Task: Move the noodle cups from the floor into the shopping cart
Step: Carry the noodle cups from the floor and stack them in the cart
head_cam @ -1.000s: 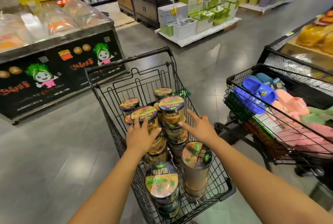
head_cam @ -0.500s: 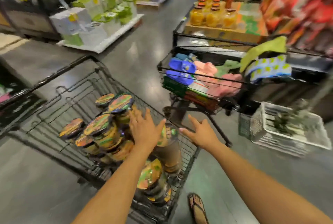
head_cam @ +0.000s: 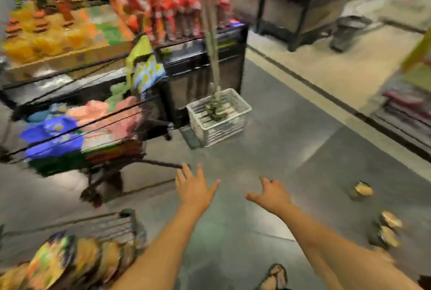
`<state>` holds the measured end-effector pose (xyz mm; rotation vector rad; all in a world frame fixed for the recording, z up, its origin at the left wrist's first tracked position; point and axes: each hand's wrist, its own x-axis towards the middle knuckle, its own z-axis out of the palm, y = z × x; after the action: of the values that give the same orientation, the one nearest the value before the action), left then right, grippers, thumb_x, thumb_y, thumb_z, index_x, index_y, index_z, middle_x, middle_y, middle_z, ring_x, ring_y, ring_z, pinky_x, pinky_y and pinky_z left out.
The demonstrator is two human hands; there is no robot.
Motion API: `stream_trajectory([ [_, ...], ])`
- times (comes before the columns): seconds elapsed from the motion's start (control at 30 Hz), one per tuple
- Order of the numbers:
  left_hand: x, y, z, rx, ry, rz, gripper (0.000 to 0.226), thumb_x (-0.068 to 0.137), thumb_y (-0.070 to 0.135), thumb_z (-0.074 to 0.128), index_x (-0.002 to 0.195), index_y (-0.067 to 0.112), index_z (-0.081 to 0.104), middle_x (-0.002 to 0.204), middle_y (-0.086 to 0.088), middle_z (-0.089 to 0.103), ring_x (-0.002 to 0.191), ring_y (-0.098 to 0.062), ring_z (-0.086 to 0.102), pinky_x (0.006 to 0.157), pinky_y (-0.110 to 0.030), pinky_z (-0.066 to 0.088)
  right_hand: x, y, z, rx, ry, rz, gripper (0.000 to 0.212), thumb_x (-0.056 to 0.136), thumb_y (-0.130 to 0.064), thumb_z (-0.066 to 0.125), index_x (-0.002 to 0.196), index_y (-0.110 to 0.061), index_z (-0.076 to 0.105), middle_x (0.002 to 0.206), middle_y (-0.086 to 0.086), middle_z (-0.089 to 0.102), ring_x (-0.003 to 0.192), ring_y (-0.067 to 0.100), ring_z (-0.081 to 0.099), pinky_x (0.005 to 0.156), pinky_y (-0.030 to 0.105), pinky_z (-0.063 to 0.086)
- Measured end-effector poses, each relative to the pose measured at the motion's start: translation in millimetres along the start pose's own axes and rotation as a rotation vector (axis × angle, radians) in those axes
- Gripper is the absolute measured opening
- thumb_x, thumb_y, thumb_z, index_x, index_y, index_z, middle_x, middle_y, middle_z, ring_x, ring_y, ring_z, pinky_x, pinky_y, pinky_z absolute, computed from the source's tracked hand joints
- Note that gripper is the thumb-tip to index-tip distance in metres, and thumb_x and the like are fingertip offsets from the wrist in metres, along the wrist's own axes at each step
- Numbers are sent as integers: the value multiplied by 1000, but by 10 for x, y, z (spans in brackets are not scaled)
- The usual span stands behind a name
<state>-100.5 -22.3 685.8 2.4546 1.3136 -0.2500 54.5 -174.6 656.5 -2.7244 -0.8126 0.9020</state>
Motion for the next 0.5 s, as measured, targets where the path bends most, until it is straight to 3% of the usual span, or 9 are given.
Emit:
stream_trajectory([
  [0.5, 430, 3856, 1227, 336, -306, 600, 87, 90, 71, 36, 155, 22, 9, 159, -23, -6, 147, -40, -3, 119, -45, 6, -58, 3416, -921, 323, 54, 602, 98, 77, -75, 54, 152, -22, 20, 150, 15, 34, 136, 35, 34, 105, 42, 37],
])
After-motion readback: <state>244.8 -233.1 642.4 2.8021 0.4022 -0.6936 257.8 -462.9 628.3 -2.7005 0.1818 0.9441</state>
